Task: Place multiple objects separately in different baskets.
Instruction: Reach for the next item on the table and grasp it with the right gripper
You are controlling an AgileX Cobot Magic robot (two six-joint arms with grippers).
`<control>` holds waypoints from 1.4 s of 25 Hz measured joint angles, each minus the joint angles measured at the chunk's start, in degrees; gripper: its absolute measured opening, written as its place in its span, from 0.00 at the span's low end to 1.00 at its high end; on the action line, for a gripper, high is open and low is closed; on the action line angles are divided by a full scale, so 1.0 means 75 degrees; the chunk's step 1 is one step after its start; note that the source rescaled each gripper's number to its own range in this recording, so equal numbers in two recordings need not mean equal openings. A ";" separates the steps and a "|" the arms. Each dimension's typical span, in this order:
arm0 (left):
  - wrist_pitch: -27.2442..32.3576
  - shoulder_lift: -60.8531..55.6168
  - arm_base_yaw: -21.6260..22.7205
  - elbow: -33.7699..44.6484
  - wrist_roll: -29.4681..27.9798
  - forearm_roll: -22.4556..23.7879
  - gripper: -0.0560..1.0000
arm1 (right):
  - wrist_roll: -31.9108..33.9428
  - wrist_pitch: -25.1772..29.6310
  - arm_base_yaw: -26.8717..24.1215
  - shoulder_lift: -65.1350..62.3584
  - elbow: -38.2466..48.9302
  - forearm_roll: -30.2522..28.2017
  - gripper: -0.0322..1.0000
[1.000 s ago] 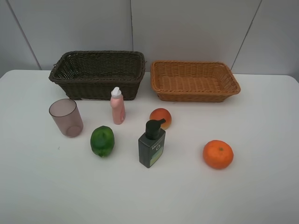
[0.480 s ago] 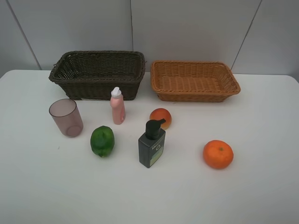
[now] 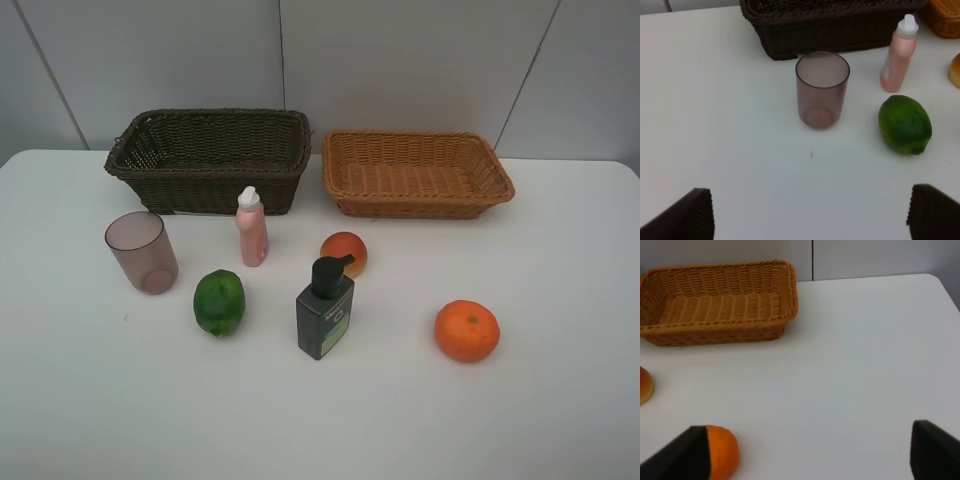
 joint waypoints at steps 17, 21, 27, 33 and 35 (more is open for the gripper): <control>0.0000 0.0000 0.0000 0.0000 0.0000 0.0000 1.00 | 0.0000 -0.0046 0.0063 0.2260 -0.0374 0.0000 0.79; 0.0000 0.0000 0.0000 0.0000 0.0000 0.0000 1.00 | 0.0000 -0.0387 0.0565 0.3832 -0.0859 0.0000 0.79; 0.0000 0.0000 0.0000 0.0000 0.0000 0.0000 1.00 | 0.0000 -0.0622 0.1280 0.6168 -0.1748 0.0000 0.79; 0.0000 0.0000 0.0000 0.0000 0.0000 0.0000 1.00 | 0.0000 -0.0388 0.2104 0.8178 -0.2561 -0.0041 0.79; 0.0000 0.0000 0.0000 0.0000 0.0000 0.0000 1.00 | 0.0000 -0.0381 0.2392 0.8774 -0.2606 -0.0041 0.79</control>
